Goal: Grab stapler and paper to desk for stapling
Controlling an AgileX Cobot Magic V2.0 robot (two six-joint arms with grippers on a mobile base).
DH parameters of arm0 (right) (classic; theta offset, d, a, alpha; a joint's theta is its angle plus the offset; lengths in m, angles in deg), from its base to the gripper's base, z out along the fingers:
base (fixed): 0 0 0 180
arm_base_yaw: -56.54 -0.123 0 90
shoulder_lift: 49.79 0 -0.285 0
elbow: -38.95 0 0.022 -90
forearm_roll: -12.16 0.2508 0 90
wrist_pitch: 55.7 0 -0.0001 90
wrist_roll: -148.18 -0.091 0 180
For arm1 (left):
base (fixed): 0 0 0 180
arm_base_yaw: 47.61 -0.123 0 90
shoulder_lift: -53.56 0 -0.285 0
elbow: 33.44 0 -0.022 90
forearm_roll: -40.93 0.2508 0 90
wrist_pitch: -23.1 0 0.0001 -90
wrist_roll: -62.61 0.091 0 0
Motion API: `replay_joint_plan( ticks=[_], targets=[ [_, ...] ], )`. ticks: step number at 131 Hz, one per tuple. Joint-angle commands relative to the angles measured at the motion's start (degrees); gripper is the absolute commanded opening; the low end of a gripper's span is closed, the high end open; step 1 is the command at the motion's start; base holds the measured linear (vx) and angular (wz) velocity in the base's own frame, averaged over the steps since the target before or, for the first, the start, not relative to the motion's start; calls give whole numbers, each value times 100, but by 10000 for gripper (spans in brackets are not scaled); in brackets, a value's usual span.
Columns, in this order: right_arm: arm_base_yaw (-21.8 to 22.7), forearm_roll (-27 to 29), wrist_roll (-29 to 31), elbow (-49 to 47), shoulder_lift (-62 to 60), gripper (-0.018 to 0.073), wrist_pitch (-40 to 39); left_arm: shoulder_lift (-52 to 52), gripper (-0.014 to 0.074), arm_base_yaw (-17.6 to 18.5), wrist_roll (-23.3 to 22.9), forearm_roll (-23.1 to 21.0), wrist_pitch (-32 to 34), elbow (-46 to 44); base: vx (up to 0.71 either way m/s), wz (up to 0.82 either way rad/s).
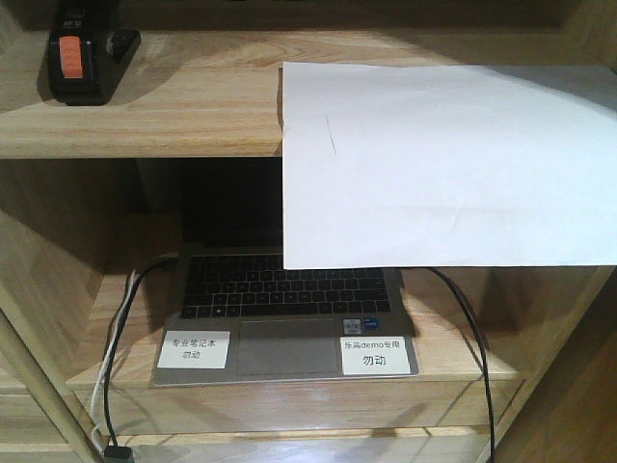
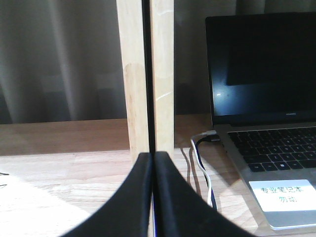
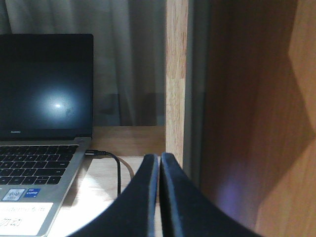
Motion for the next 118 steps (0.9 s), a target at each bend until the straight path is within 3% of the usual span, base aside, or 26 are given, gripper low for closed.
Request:
replay_joint_plan(
  ticks=[1, 118],
  targets=[
    [38, -20, 37, 11, -54, -7, -419, -88, -6, 4, -55, -65, 443, 55, 0, 0],
    [38, -20, 37, 11, -54, -7, -419, -88, -6, 4, -55, -65, 443, 55, 0, 0]
  ],
)
